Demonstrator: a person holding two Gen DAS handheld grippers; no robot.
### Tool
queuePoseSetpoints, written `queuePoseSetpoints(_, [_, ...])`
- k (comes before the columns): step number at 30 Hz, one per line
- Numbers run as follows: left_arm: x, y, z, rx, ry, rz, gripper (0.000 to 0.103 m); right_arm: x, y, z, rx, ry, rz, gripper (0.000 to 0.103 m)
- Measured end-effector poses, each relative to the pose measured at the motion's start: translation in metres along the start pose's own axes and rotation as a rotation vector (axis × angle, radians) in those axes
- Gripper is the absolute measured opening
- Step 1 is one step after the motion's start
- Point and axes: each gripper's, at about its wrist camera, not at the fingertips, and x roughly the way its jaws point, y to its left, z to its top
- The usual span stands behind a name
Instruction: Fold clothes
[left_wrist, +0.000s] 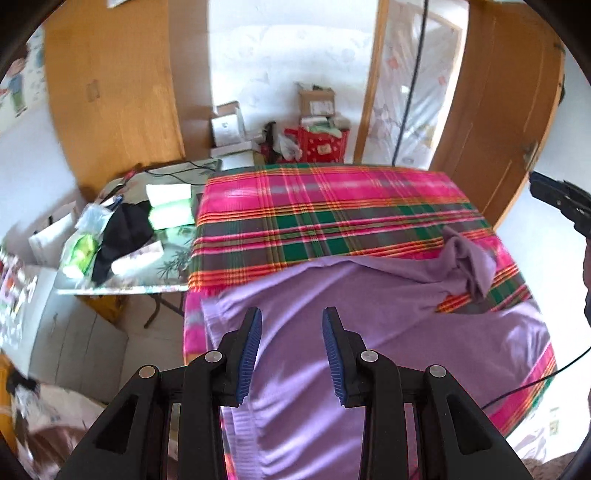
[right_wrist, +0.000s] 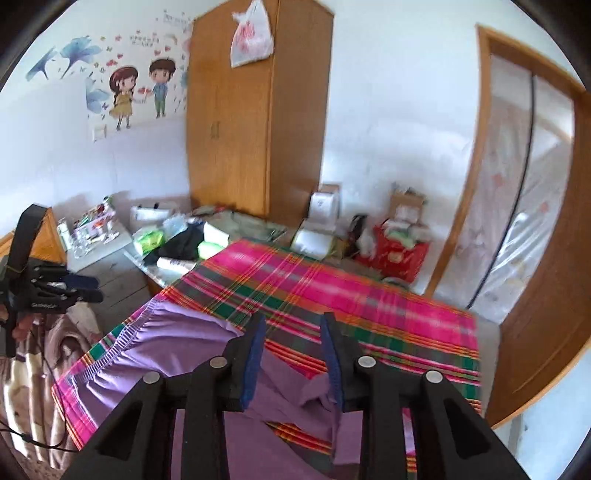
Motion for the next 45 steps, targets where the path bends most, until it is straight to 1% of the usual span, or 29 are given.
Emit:
queuePoseSetpoints(1, [0.013, 0.001, 0.006, 0.019, 0.019, 0.001, 0.035, 0.016, -0.001, 0.002, 0.010, 0.017, 0.013, 0.032])
queuePoseSetpoints(3, [0.040, 0.004, 0.018, 0.058, 0.057, 0.002, 0.035, 0.052, -0.003, 0.003, 0.029, 0.077, 0.069, 0.032])
queuePoseSetpoints(6, [0.082, 0.008, 0.033, 0.094, 0.118, -0.007, 0.035, 0.096, -0.002, -0.006, 0.009, 0.158, 0.089, 0.033])
queuePoseSetpoints(9, [0.114, 0.006, 0.035, 0.122, 0.161, -0.014, 0.035, 0.141, -0.003, -0.019, 0.016, 0.243, 0.121, 0.033])
queuePoseSetpoints(12, [0.138, 0.000, 0.033, 0.175, 0.191, 0.004, 0.035, 0.182, -0.001, -0.031, 0.014, 0.325, 0.150, 0.036])
queuePoseSetpoints(16, [0.162, 0.005, 0.031, 0.192, 0.227, 0.033, 0.035, 0.213, 0.006, -0.044, -0.007, 0.384, 0.203, 0.038])
queuePoseSetpoints(21, [0.187, 0.015, 0.023, 0.208, 0.274, 0.080, 0.035, 0.238, 0.025, -0.064, -0.121, 0.461, 0.206, 0.040])
queuePoseSetpoints(26, [0.199, 0.024, 0.016, 0.196, 0.300, 0.084, 0.035, 0.247, 0.037, -0.076, -0.206, 0.491, 0.184, 0.040])
queuePoseSetpoints(28, [0.204, 0.024, 0.014, 0.201, 0.305, 0.097, 0.035, 0.251, 0.040, -0.078, -0.242, 0.494, 0.149, 0.040])
queuePoseSetpoints(31, [0.205, 0.025, 0.014, 0.196, 0.301, 0.087, 0.035, 0.258, 0.039, -0.078, -0.250, 0.499, 0.133, 0.040])
queuePoseSetpoints(33, [0.203, 0.027, 0.014, 0.193, 0.298, 0.082, 0.035, 0.262, 0.037, -0.079, -0.238, 0.506, 0.135, 0.032])
queuePoseSetpoints(34, [0.204, 0.028, 0.014, 0.189, 0.296, 0.078, 0.035, 0.263, 0.036, -0.079, -0.242, 0.506, 0.130, 0.025])
queuePoseSetpoints(35, [0.204, 0.029, 0.014, 0.182, 0.294, 0.073, 0.035, 0.264, 0.036, -0.079, -0.245, 0.507, 0.125, 0.021])
queuePoseSetpoints(36, [0.204, 0.031, 0.014, 0.173, 0.293, 0.069, 0.036, 0.266, 0.035, -0.079, -0.246, 0.508, 0.120, 0.019])
queuePoseSetpoints(38, [0.203, 0.033, 0.014, 0.157, 0.289, 0.065, 0.037, 0.268, 0.034, -0.077, -0.235, 0.502, 0.117, 0.007])
queuePoseSetpoints(39, [0.203, 0.034, 0.014, 0.148, 0.286, 0.063, 0.037, 0.268, 0.034, -0.076, -0.234, 0.493, 0.107, 0.007])
queuePoseSetpoints(41, [0.202, 0.036, 0.014, 0.139, 0.278, 0.066, 0.030, 0.269, 0.032, -0.072, -0.221, 0.472, 0.090, 0.006])
queuePoseSetpoints(42, [0.202, 0.037, 0.014, 0.135, 0.274, 0.065, 0.019, 0.269, 0.029, -0.069, -0.204, 0.460, 0.085, 0.006])
queuePoseSetpoints(43, [0.202, 0.038, 0.015, 0.128, 0.272, 0.060, 0.013, 0.270, 0.025, -0.066, -0.176, 0.448, 0.083, 0.006])
queuePoseSetpoints(45, [0.201, 0.040, 0.016, 0.108, 0.264, 0.061, 0.009, 0.271, 0.021, -0.060, -0.150, 0.426, 0.073, 0.005])
